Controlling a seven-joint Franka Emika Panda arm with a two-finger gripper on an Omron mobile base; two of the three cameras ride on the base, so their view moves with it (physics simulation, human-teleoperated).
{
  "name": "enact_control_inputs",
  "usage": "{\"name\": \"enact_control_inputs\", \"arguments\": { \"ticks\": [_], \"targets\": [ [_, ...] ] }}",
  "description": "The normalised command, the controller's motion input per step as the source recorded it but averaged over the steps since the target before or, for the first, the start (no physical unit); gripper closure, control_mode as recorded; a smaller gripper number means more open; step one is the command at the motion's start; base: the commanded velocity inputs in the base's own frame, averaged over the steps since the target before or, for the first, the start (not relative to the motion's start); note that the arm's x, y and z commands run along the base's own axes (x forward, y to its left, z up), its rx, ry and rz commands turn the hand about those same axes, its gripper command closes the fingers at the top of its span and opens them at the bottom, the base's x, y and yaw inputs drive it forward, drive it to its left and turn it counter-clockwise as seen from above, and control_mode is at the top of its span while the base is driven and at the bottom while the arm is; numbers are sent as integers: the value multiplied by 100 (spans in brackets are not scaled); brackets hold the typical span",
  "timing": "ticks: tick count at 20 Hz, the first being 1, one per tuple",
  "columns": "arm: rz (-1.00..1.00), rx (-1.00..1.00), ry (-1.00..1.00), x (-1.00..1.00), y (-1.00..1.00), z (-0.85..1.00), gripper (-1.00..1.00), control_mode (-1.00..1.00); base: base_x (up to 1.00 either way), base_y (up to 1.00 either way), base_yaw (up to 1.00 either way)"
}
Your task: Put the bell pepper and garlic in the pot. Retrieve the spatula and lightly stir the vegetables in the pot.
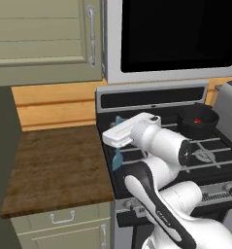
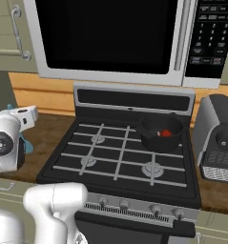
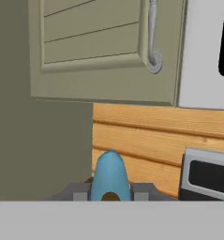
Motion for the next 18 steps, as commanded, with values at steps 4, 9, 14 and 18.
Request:
{"name": "enact_control_inputs", "arguments": {
  "ticks": [4,9,14,18],
  "targets": [
    [-2,1,-8,0,-29,8,100,-100,0,0,0],
    [0,0,-1,0,-20,0,100,-100,0,0,0],
    [0,0,0,-3,-4,0,100,100,-19,-53,-2],
    [0,0,0,0,0,0,100,100,0,-100,-8]
  ]
}}
